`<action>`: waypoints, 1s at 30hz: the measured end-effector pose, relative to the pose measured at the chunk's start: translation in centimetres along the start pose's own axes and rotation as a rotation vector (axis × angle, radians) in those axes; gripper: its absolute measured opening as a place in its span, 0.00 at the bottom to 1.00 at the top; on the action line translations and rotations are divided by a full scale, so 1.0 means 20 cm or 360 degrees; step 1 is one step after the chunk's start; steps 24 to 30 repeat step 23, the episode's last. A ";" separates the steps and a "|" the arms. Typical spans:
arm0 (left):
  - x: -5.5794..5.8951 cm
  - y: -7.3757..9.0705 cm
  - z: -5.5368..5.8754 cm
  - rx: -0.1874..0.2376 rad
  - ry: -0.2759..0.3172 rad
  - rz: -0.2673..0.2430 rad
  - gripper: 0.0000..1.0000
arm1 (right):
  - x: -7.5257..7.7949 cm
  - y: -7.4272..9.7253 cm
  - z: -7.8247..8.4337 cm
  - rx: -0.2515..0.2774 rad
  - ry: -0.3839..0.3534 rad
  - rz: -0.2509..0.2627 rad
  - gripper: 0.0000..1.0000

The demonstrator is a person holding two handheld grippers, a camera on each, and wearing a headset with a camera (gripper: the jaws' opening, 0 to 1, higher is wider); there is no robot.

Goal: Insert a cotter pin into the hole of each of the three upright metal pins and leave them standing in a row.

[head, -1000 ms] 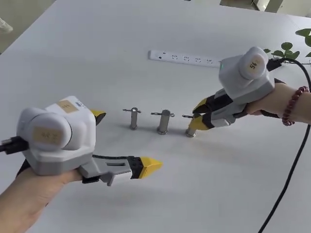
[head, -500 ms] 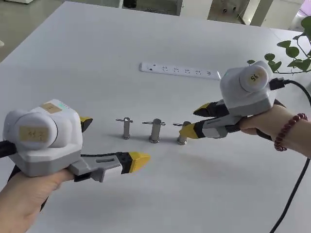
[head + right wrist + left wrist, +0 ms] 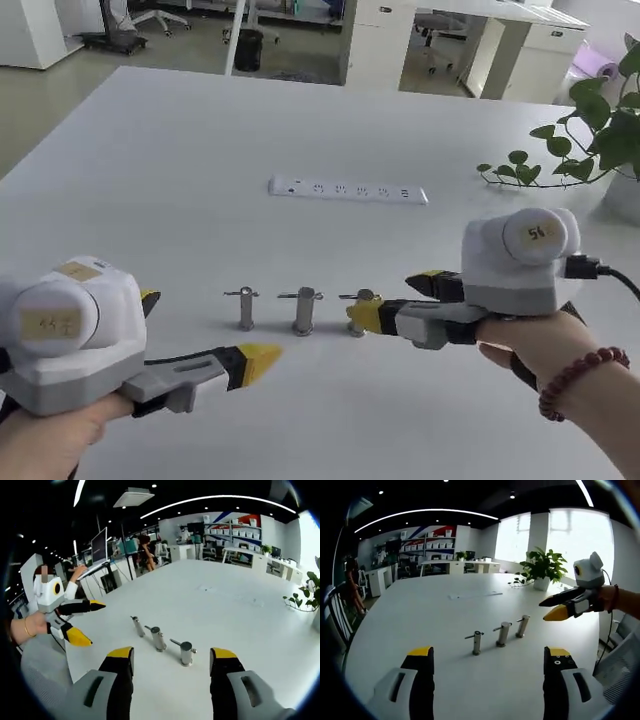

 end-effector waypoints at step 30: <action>0.01 0.07 -0.01 0.0017 -0.0027 -0.0091 0.94 | -0.14 0.10 0.18 0.0131 -0.0099 0.0105 0.71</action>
Point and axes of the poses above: the centre of the closed fingertips' face, and the gripper's own axes: y roughly backward along the fingers, x roughly to its right, z roughly out of its underside, the point moved 8 cm from there along y, roughly backward along the fingers, and after that the axes turned 4 degrees about x, right-handed, at the moved point
